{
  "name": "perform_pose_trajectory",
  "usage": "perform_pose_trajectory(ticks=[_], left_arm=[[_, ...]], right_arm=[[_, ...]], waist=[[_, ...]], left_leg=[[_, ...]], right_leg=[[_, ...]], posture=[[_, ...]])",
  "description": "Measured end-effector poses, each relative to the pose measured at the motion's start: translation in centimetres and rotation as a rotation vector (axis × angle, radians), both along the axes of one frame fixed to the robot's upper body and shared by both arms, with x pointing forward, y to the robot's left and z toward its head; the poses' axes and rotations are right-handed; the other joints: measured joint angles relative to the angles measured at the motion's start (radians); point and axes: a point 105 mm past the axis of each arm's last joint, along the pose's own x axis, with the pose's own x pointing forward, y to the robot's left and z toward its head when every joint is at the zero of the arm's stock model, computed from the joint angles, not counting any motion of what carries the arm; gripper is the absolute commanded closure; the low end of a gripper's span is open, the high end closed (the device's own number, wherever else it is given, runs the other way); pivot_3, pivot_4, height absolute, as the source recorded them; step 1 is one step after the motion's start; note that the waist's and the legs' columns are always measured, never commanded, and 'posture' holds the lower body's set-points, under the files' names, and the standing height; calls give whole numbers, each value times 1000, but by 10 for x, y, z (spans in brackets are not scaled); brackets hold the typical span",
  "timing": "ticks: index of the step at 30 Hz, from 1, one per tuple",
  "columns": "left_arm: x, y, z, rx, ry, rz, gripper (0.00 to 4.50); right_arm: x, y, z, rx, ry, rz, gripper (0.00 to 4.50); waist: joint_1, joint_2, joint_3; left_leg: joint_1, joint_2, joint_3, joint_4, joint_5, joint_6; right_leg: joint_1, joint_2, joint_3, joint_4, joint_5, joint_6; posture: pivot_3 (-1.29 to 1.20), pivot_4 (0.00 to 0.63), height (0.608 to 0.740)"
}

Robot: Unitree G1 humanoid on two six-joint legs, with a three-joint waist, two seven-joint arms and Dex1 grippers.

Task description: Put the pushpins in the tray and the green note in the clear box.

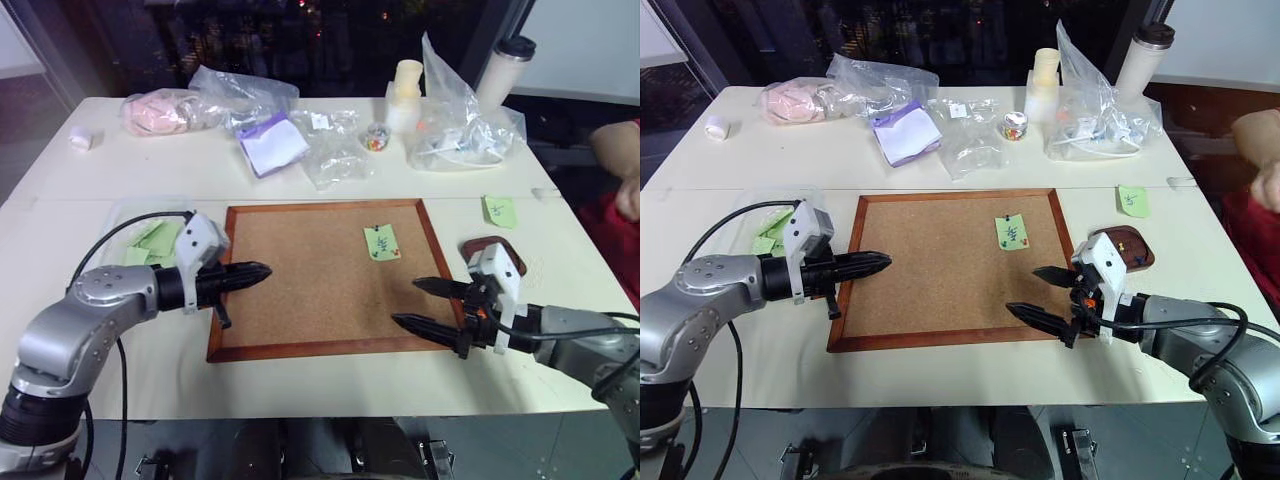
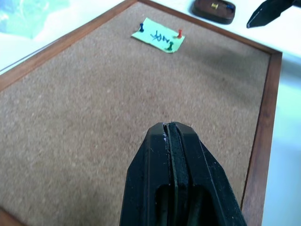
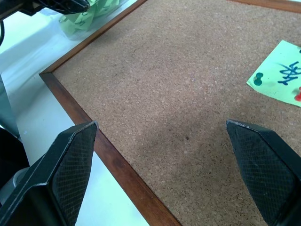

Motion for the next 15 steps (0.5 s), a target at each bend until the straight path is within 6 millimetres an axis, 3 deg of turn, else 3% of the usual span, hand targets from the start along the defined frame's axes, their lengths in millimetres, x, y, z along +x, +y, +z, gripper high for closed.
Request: perform_pose_trajectory(ticks=[15], left_arm=[[4,1,10,-10,-24,4,4451]], right_arm=[[8,1,2,17,-24,-32,0]], waist=[[1,0,0]], left_leg=[[0,0,0,0,0,0]], right_leg=[[0,0,0,0,0,0]], posture=[[0,150,734]])
